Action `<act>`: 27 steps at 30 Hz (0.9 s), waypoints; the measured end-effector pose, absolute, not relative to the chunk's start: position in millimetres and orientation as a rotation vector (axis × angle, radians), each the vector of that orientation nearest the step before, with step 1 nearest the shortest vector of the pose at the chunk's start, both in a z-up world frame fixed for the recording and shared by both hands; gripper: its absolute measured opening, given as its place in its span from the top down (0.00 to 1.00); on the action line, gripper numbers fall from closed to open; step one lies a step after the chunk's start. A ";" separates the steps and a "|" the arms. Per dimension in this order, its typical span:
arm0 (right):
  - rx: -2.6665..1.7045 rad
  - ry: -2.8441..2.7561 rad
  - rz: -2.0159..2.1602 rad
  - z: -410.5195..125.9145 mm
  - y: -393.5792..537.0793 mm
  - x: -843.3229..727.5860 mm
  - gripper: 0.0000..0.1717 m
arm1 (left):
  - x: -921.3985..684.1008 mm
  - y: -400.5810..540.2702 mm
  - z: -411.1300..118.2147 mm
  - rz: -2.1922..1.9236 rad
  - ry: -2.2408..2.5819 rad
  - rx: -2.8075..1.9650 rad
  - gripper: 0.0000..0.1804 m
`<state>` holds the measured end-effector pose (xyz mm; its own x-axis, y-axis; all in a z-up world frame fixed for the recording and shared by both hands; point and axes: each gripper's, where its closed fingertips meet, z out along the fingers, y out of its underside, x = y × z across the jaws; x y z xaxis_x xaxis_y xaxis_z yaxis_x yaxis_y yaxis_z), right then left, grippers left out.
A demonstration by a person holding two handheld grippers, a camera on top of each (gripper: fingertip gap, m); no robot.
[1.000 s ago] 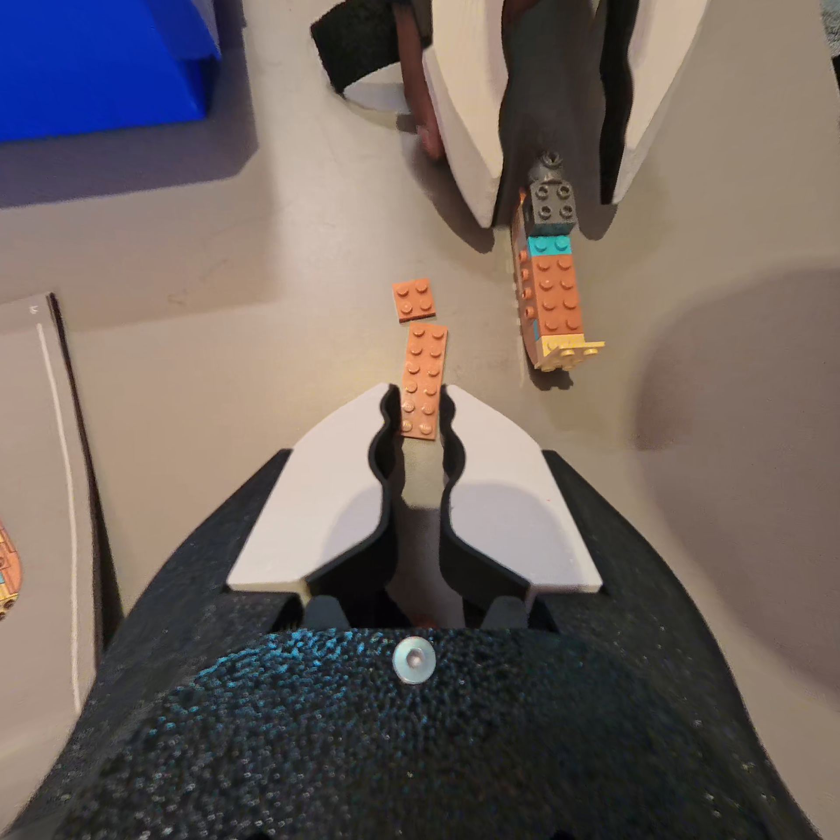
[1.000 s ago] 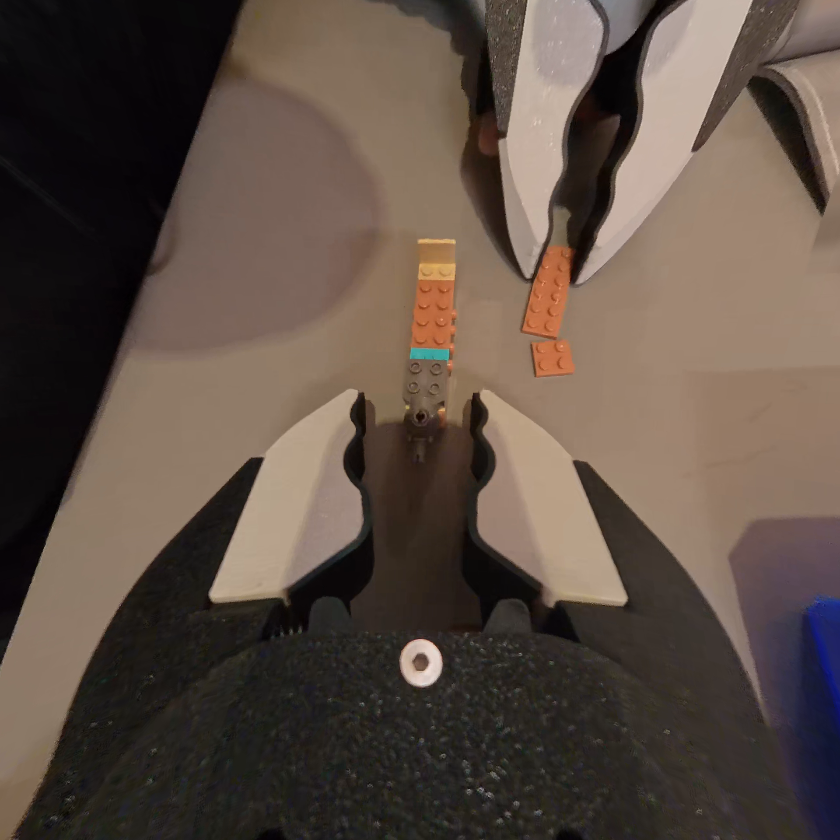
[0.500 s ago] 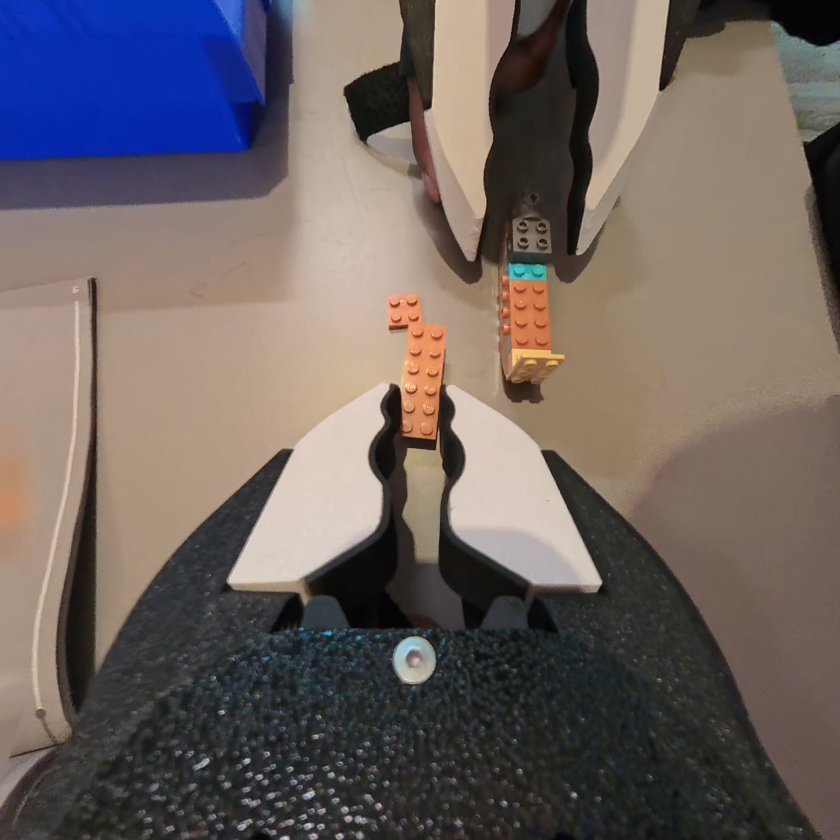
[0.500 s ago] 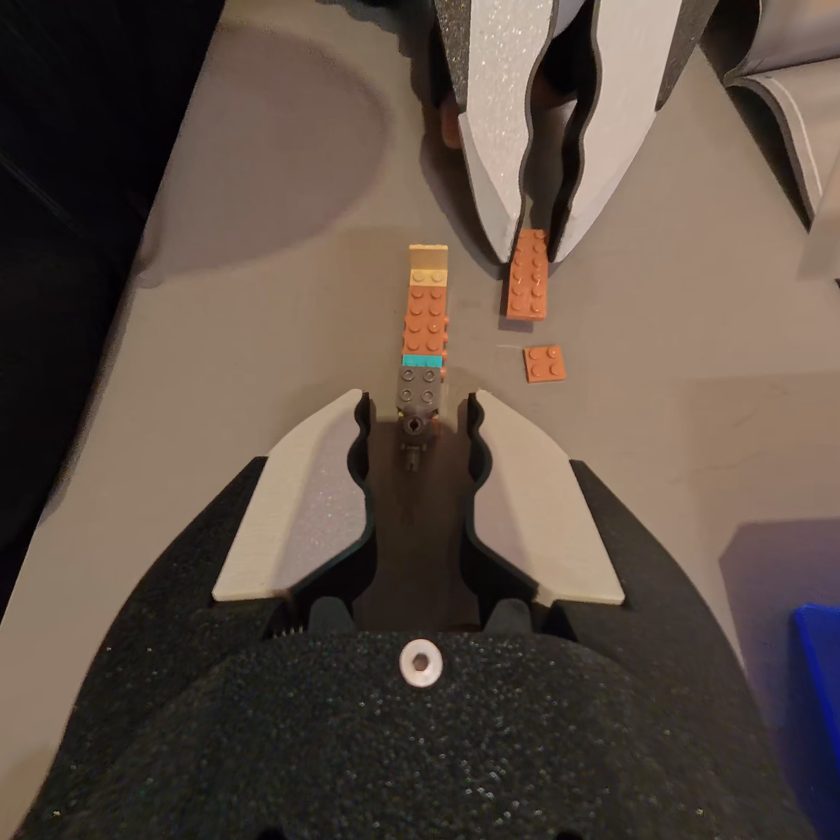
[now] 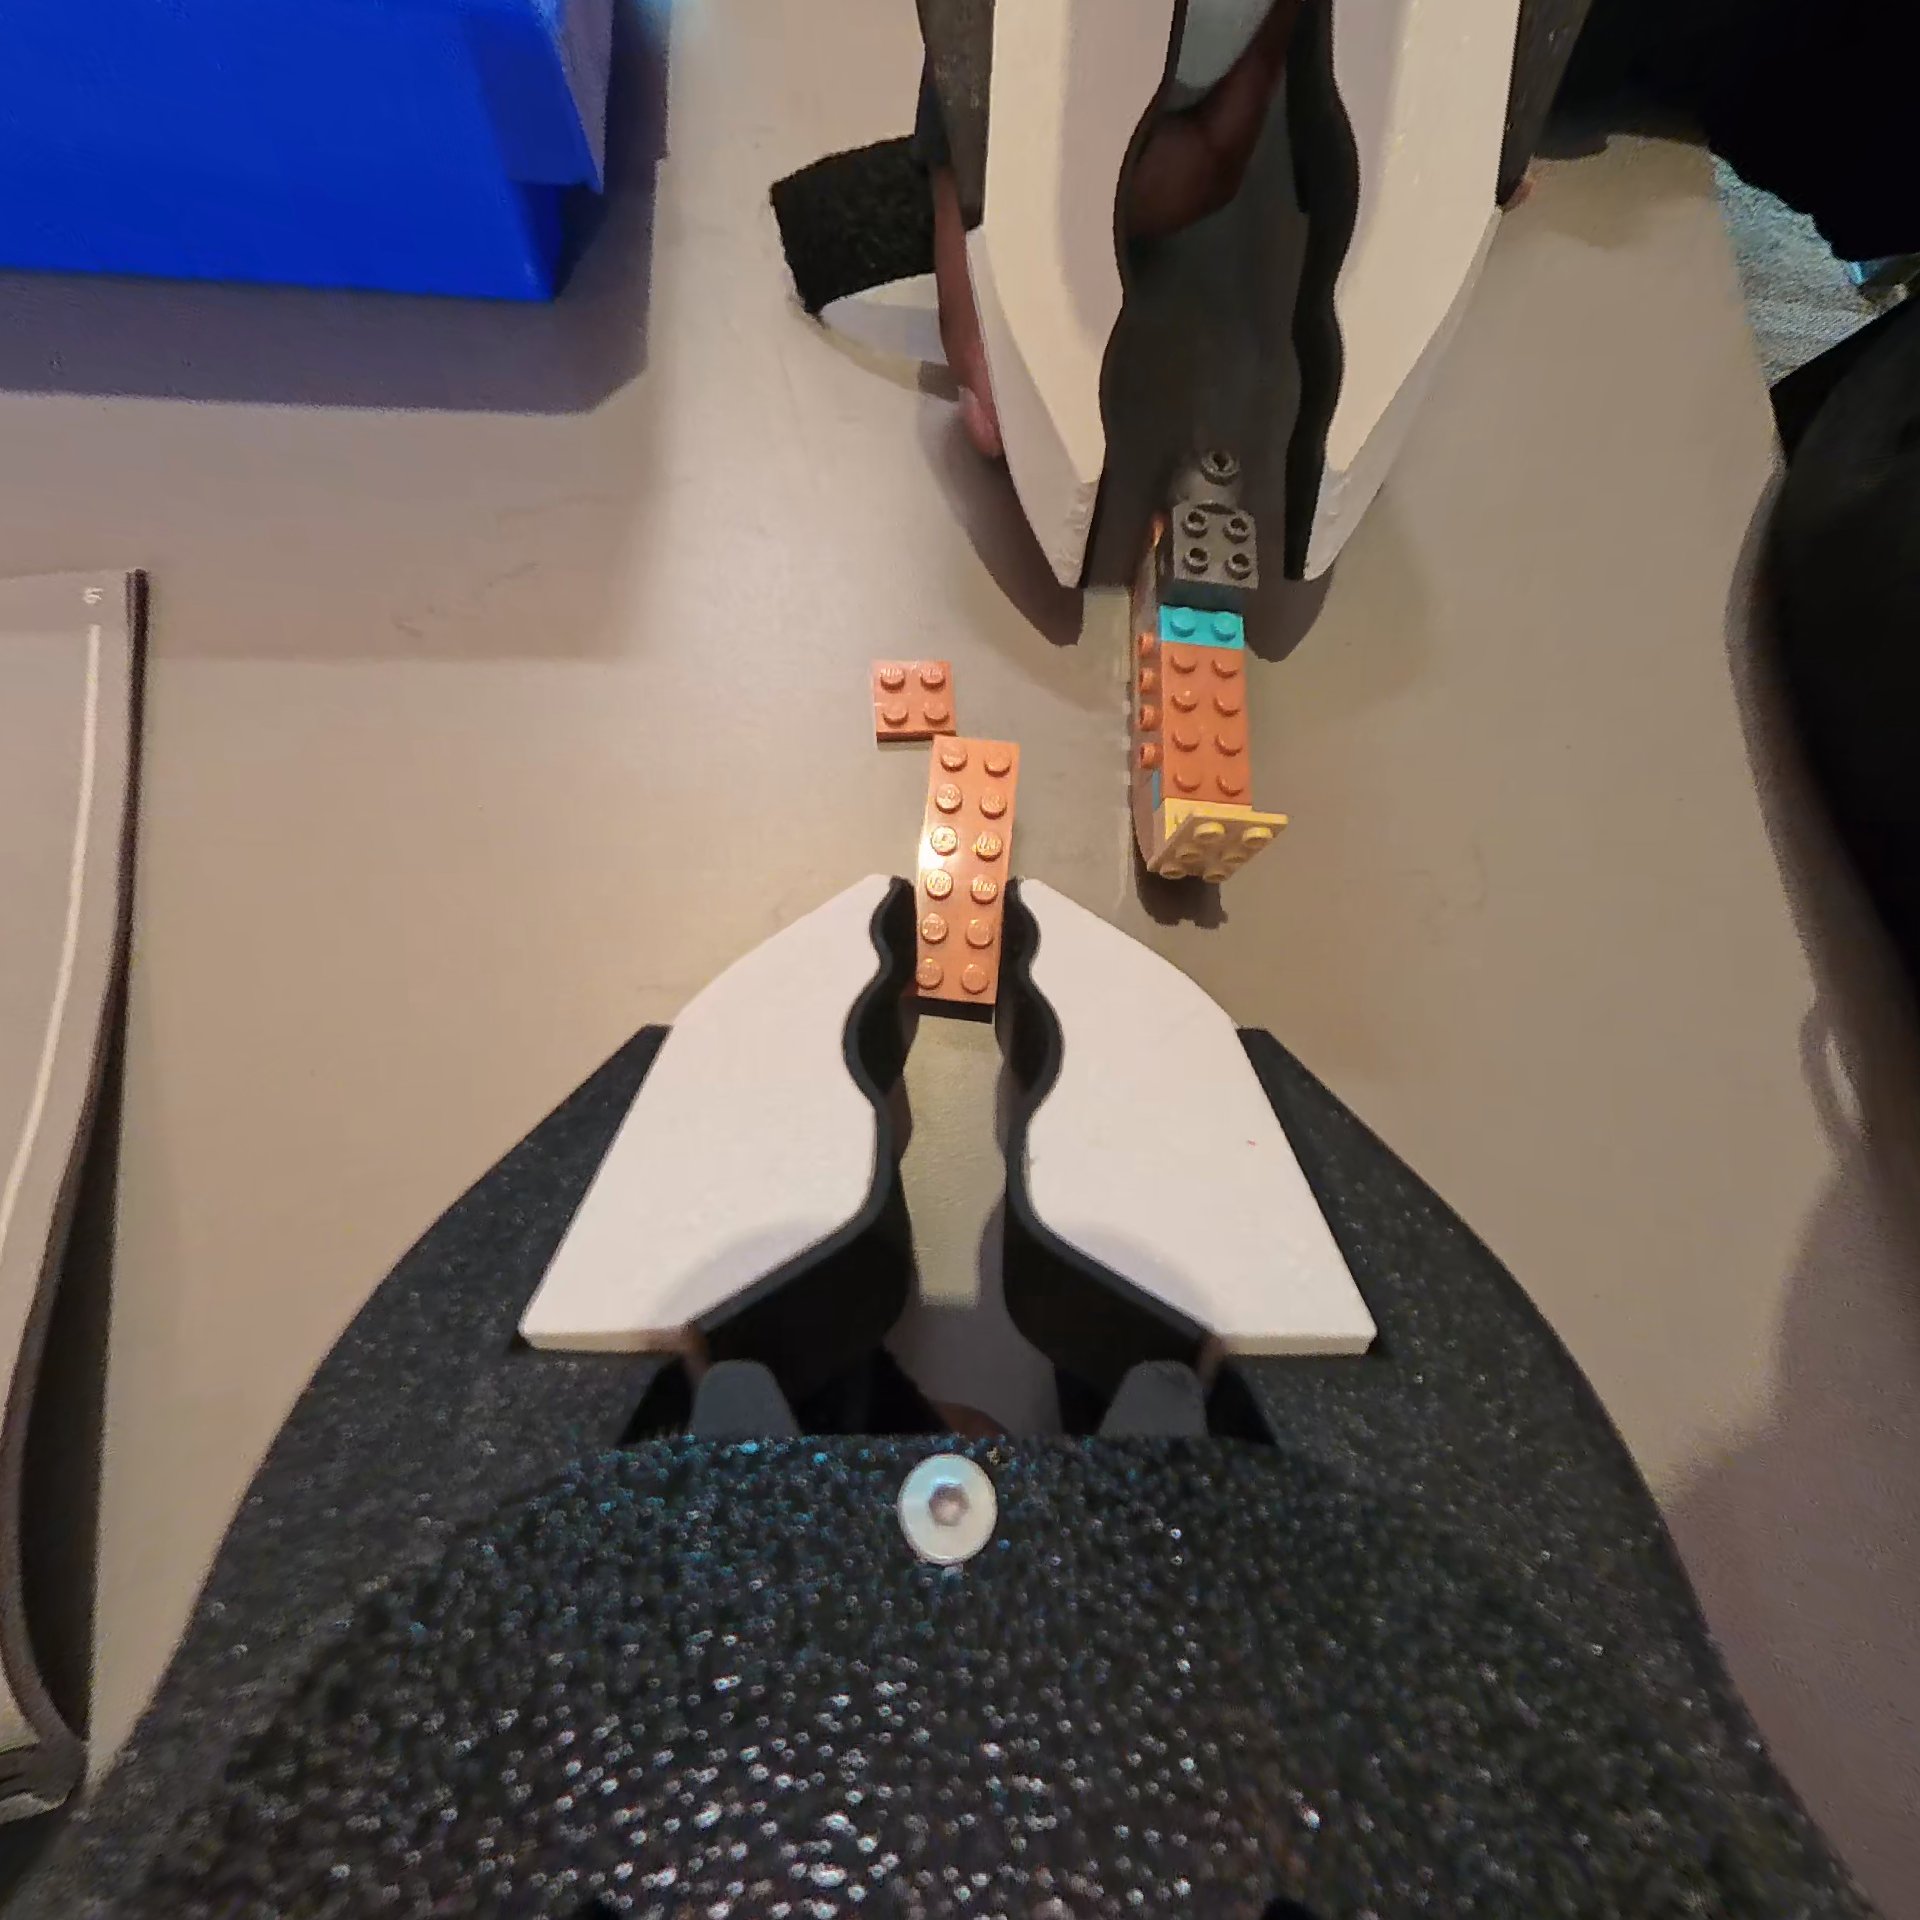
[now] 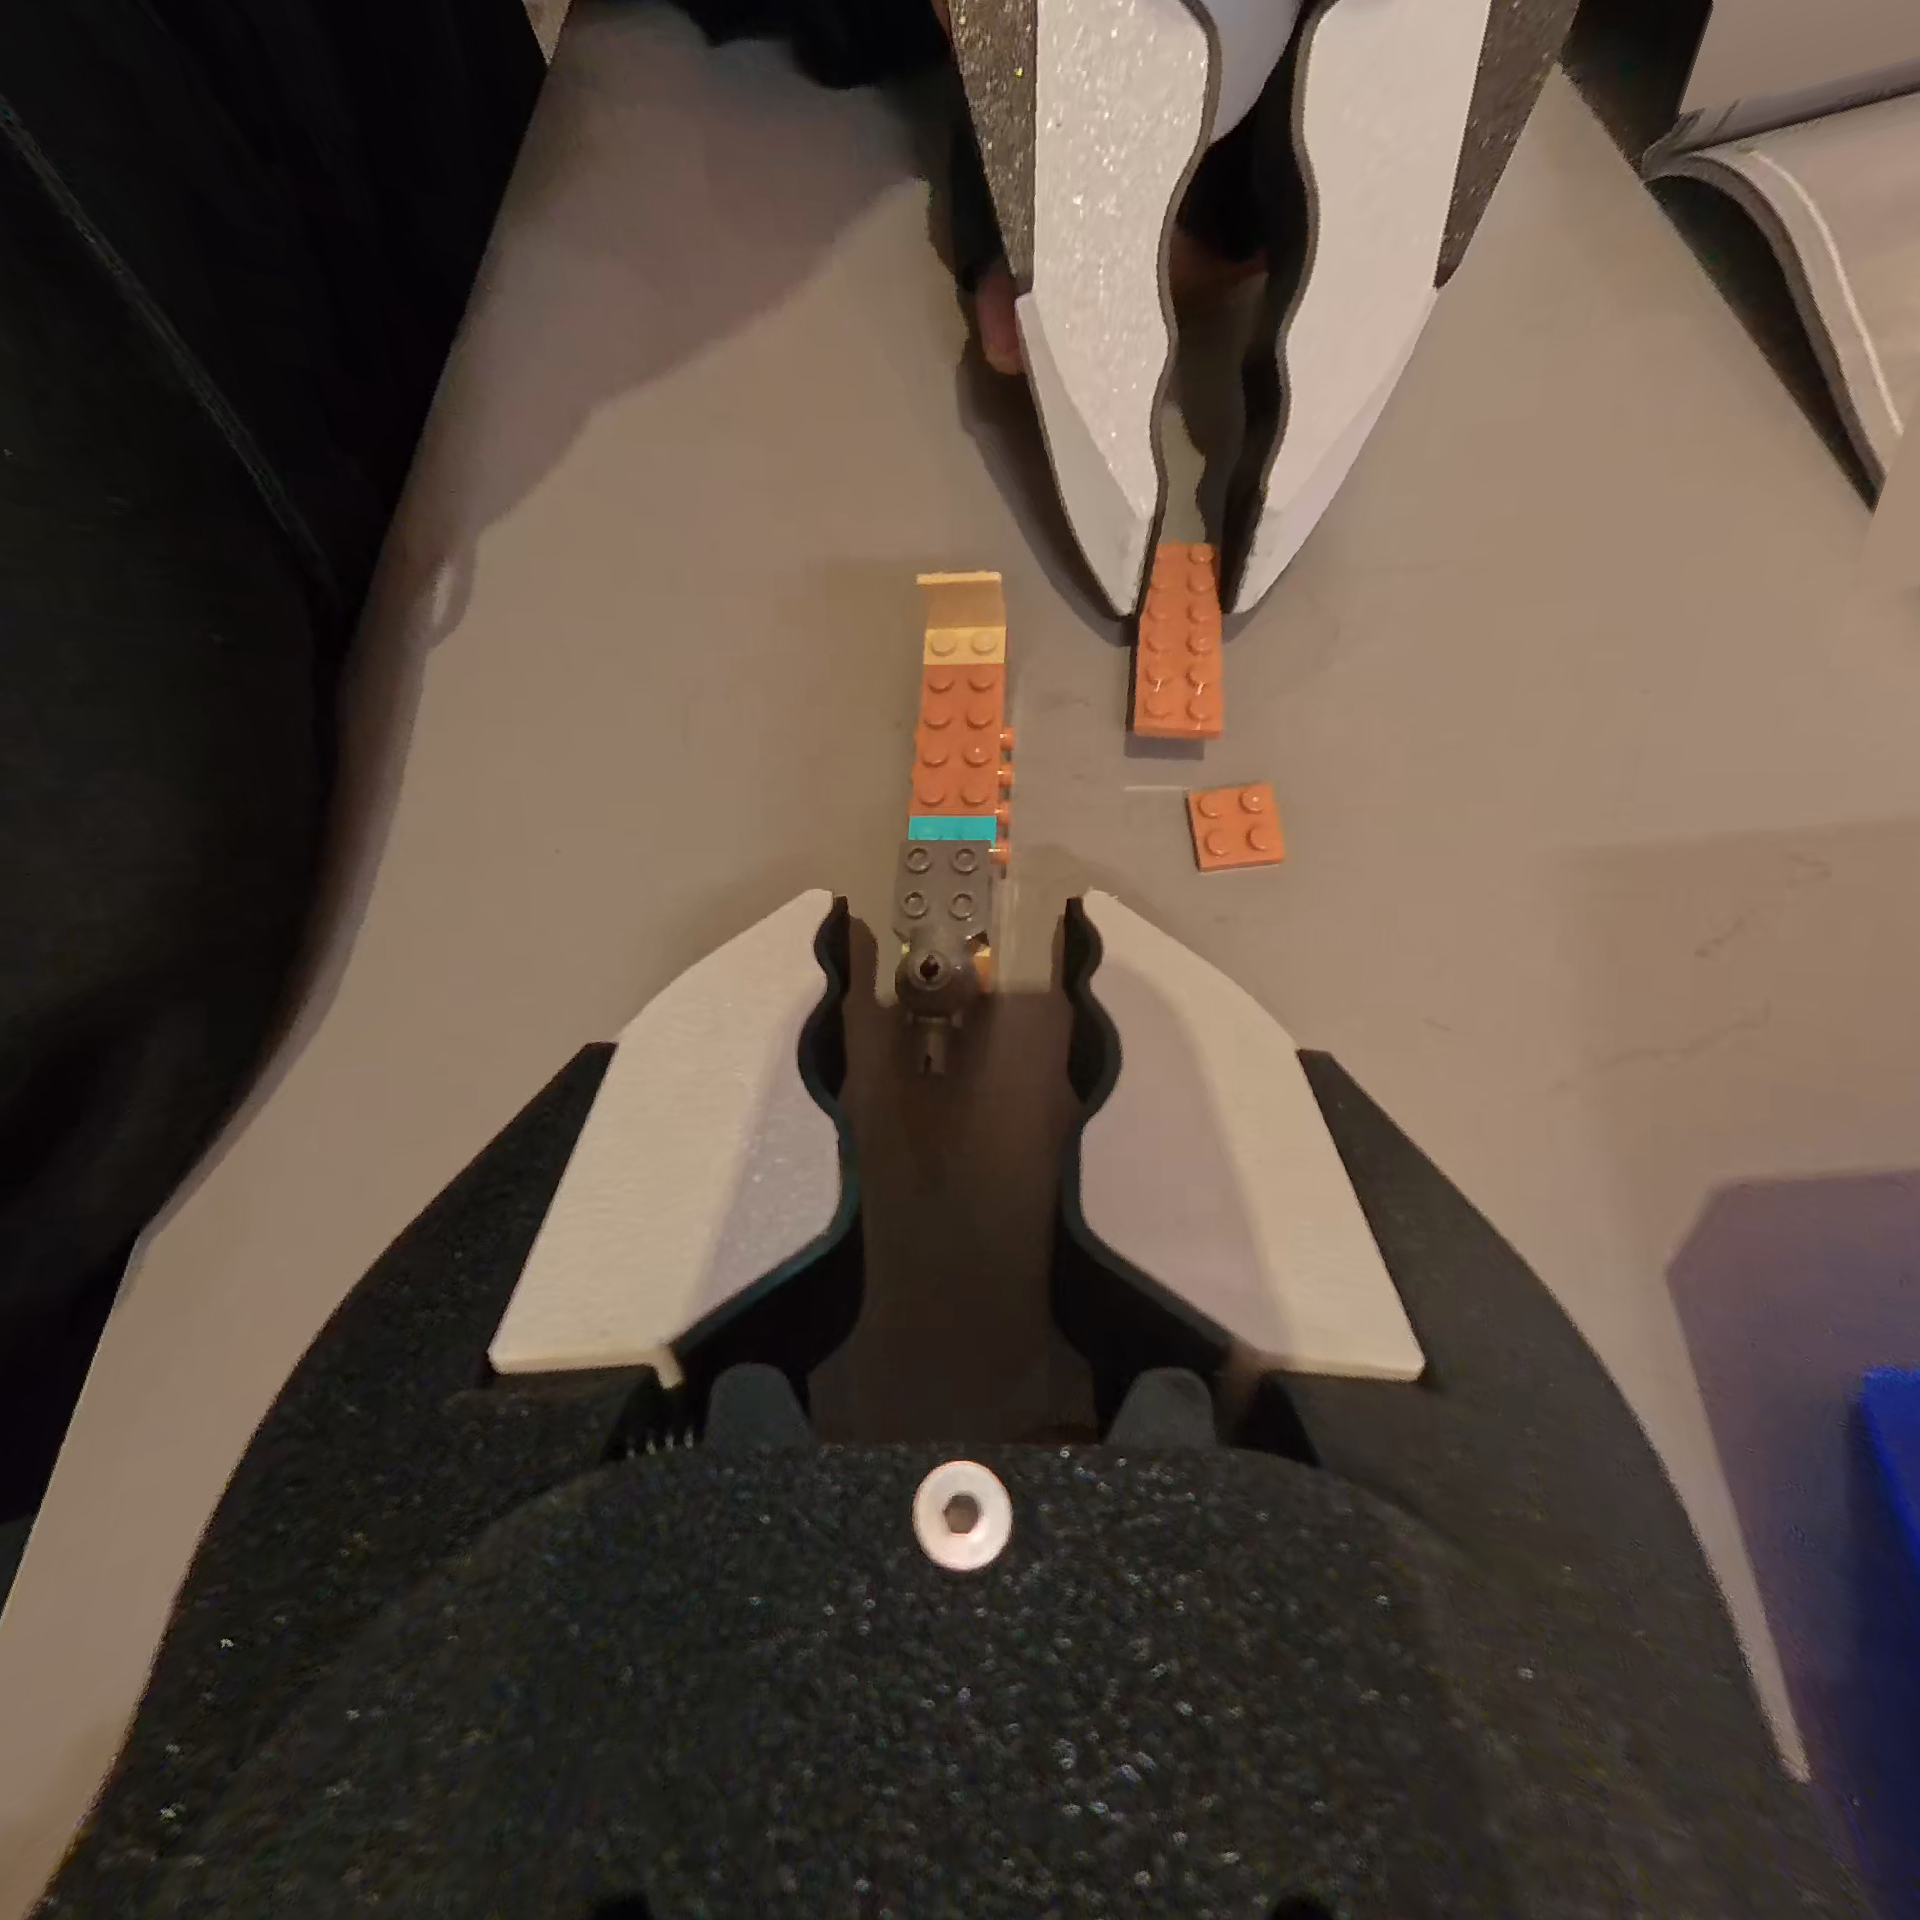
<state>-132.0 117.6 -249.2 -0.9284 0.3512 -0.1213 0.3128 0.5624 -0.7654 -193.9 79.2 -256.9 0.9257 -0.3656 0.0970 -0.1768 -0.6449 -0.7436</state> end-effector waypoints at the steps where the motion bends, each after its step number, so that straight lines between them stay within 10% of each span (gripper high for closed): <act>1: -0.583 -2.737 1.329 -249.0 117.6 -131.9 0.77 | -193.9 79.2 -257.0 -0.304 0.383 -2.282 0.92; 27: -0.454 -2.732 1.210 -255.2 114.4 -125.7 0.73 | -174.9 82.6 -199.9 -0.425 0.293 -2.152 0.91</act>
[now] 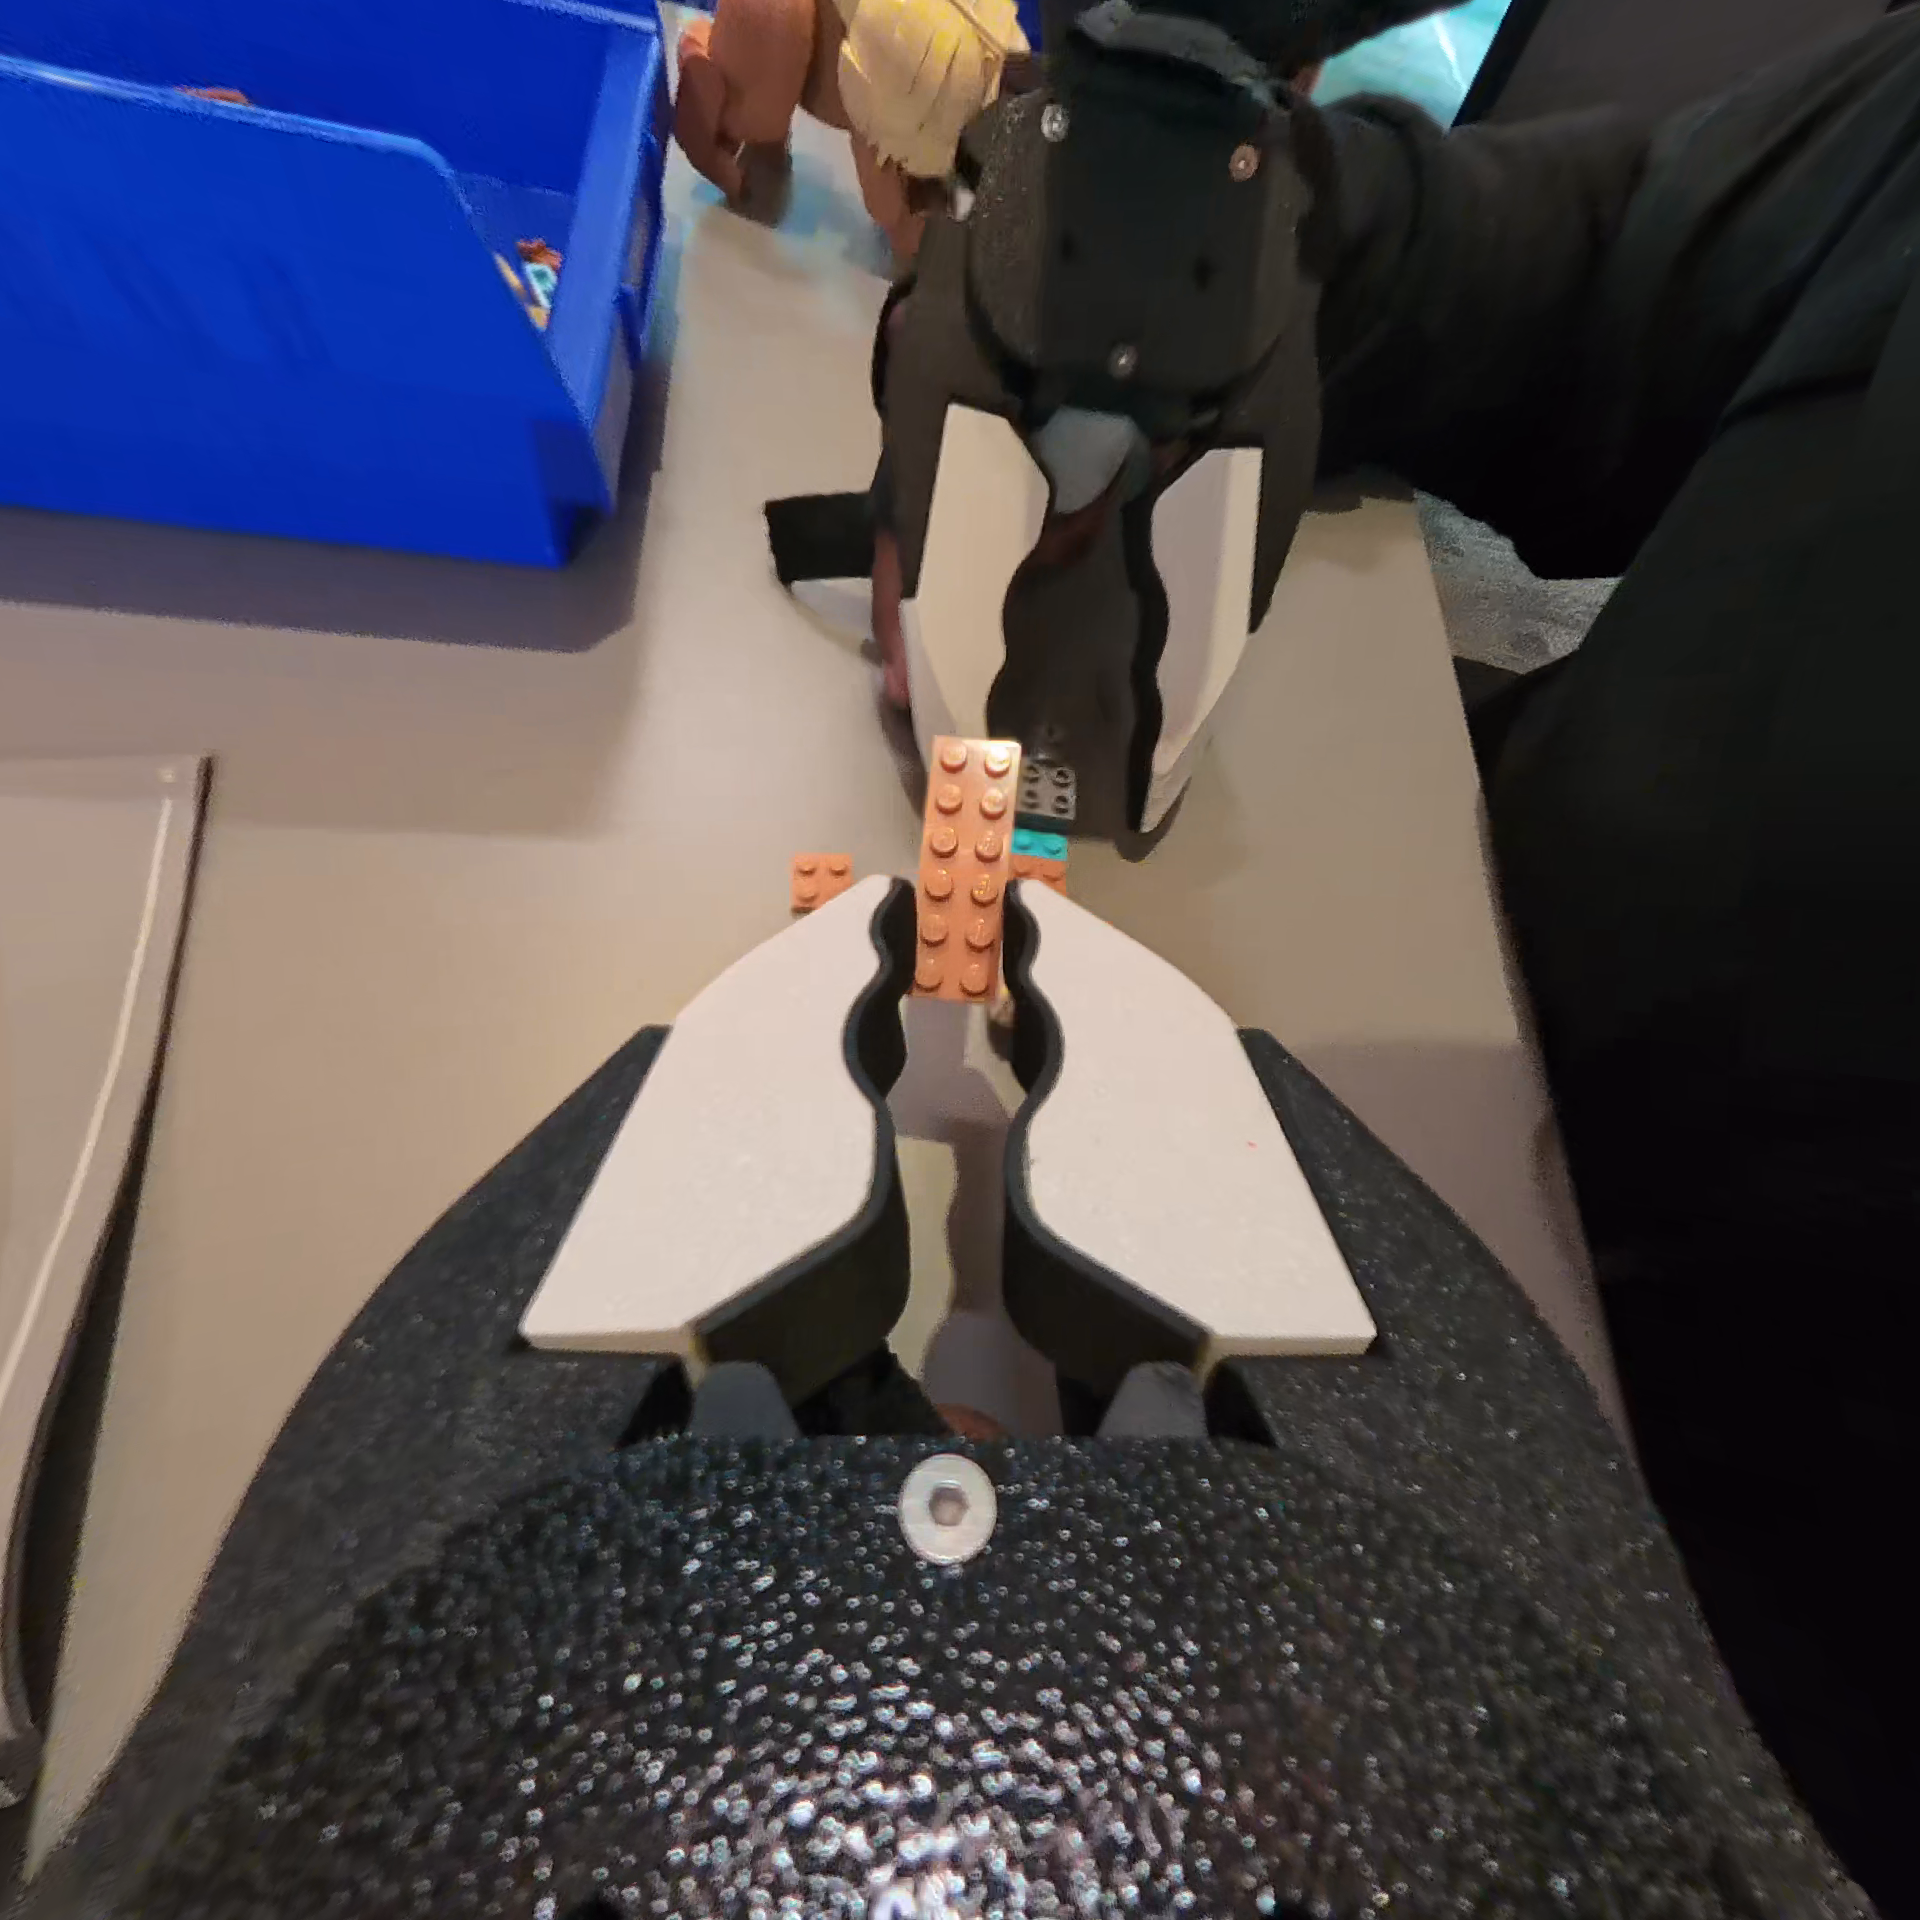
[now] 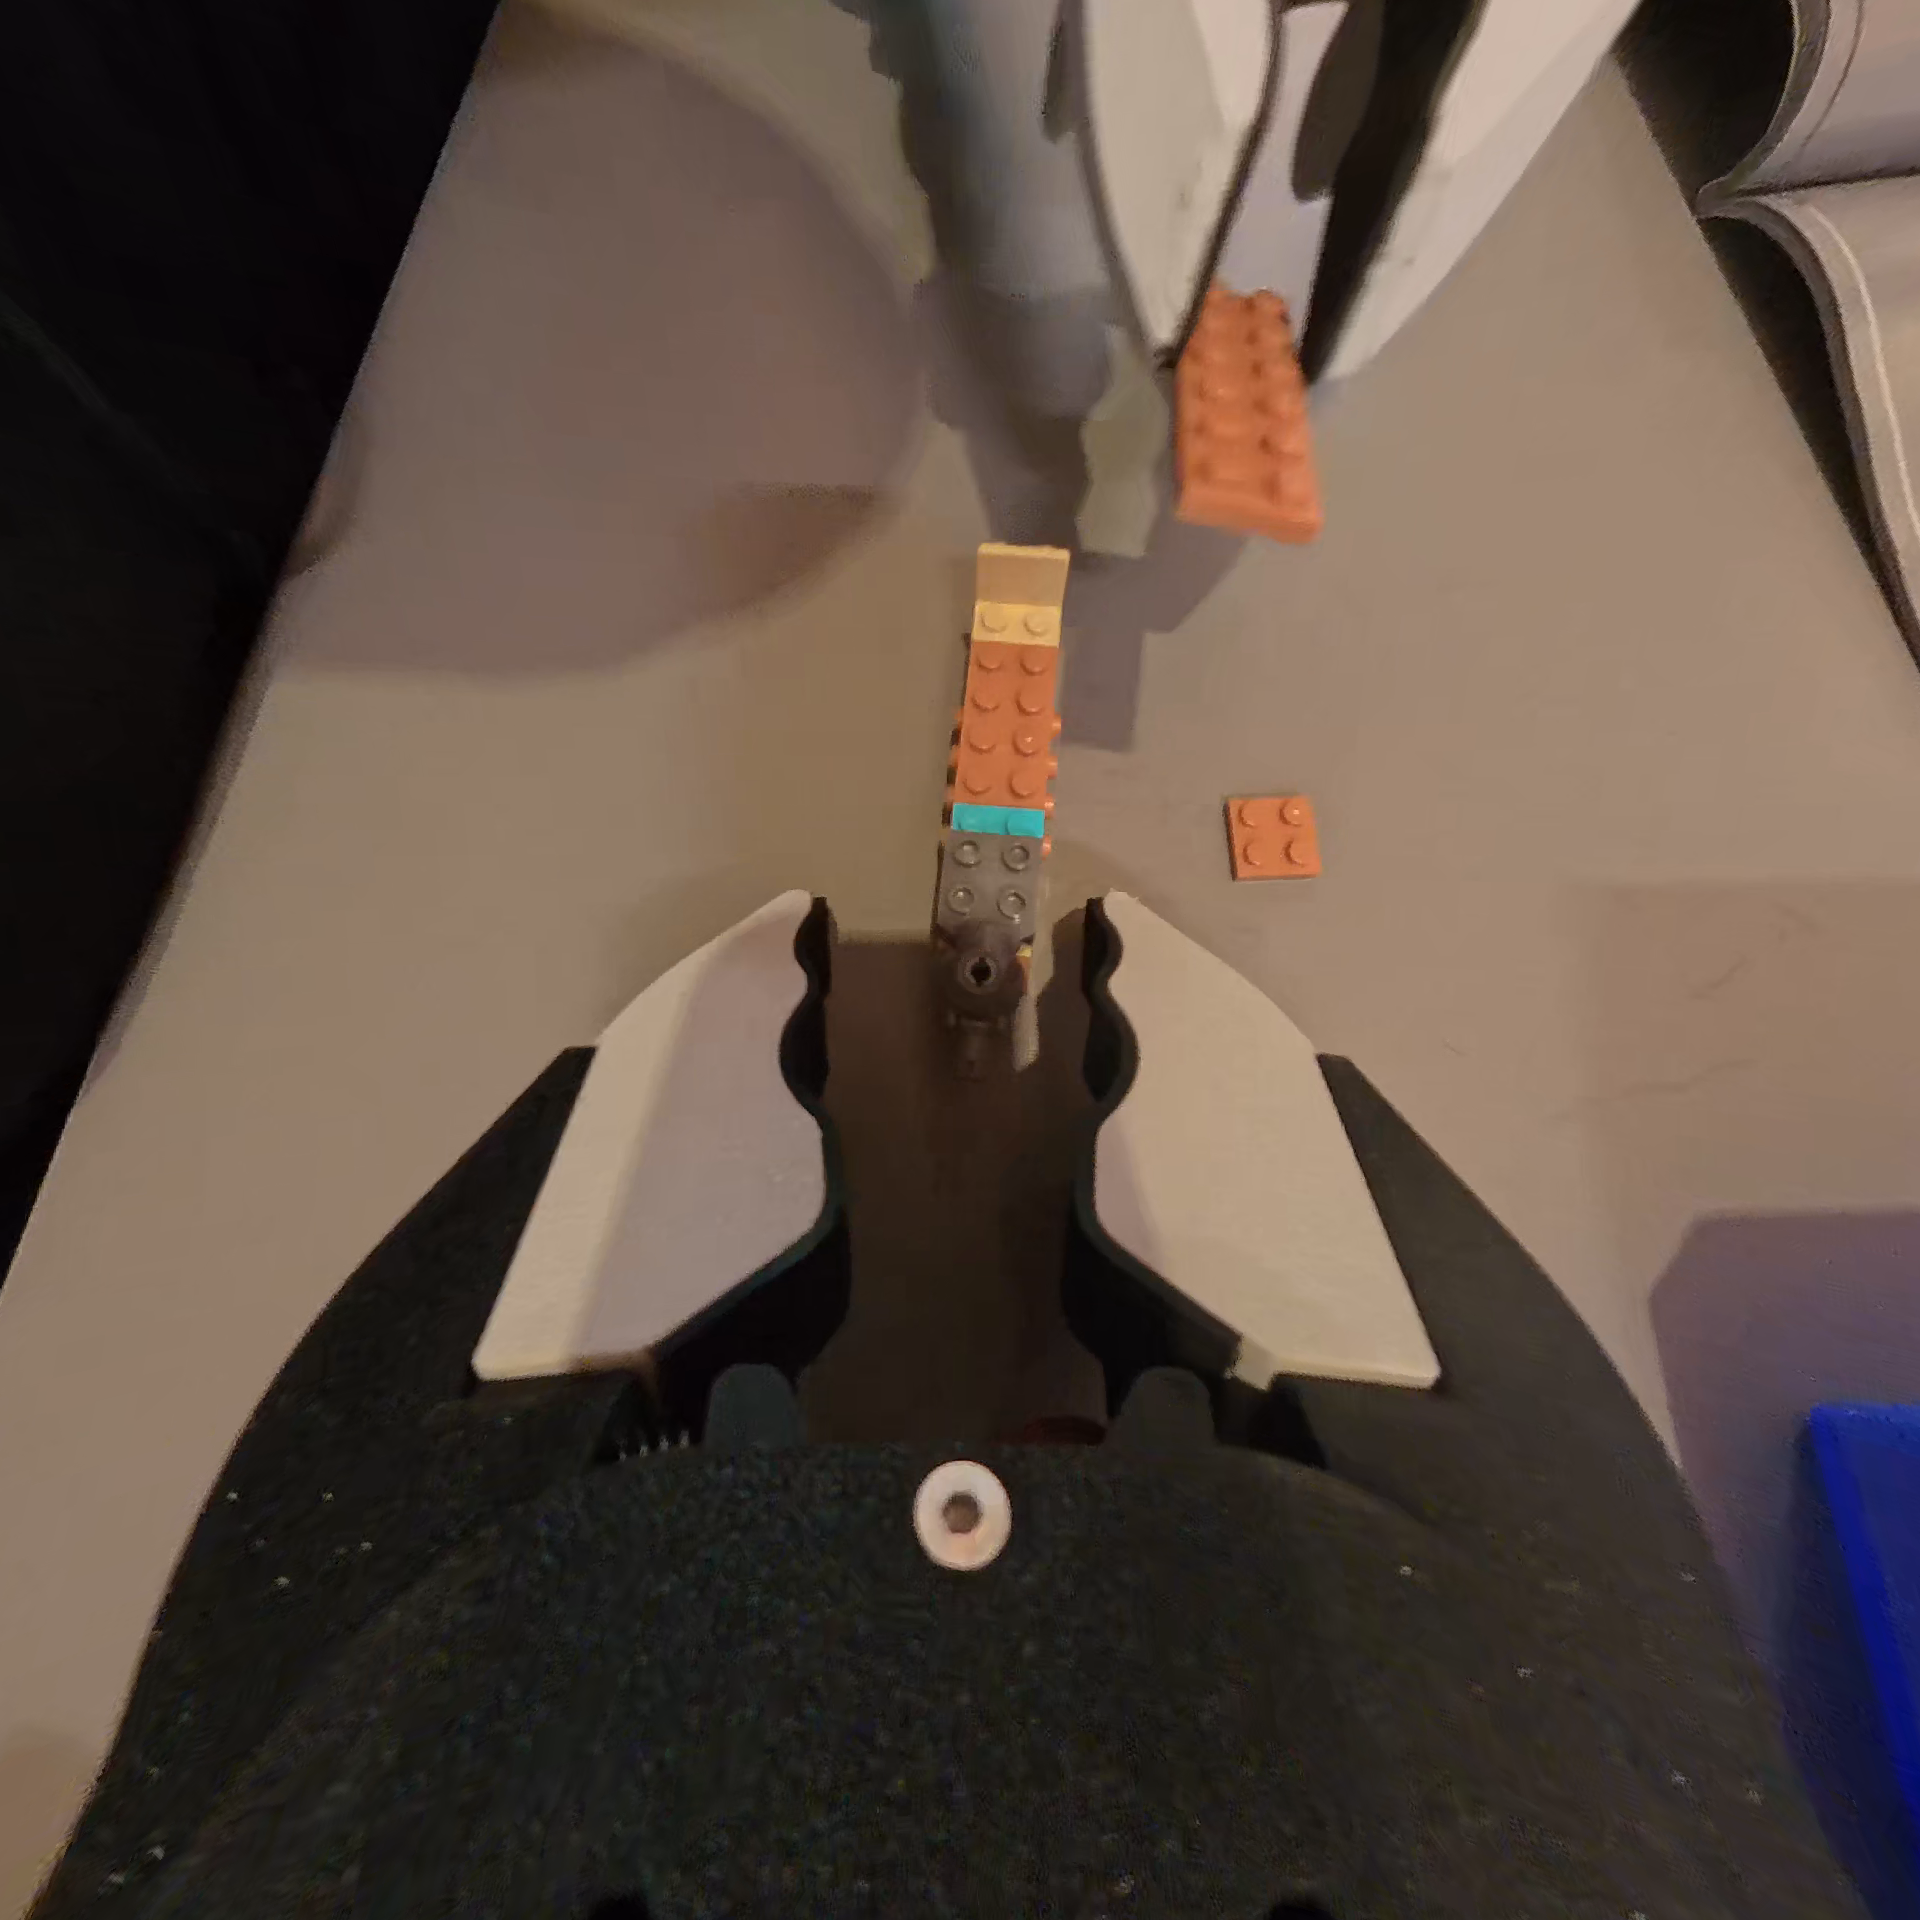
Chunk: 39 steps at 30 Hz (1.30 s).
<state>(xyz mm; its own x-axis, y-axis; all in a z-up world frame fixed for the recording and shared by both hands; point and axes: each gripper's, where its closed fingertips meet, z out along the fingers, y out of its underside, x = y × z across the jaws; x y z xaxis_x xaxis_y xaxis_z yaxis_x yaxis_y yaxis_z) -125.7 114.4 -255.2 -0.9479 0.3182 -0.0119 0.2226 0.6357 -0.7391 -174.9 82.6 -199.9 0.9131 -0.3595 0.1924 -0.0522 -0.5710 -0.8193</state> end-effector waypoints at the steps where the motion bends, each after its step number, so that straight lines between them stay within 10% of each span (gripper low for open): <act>1: -0.456 -2.728 1.200 -255.7 114.6 -126.5 0.73 | -169.5 82.1 -200.8 -0.433 0.302 -2.182 0.91; 39: -0.458 -2.679 1.111 -259.3 110.6 -133.0 0.82 | -145.5 86.1 -244.1 -0.143 0.507 -2.546 0.91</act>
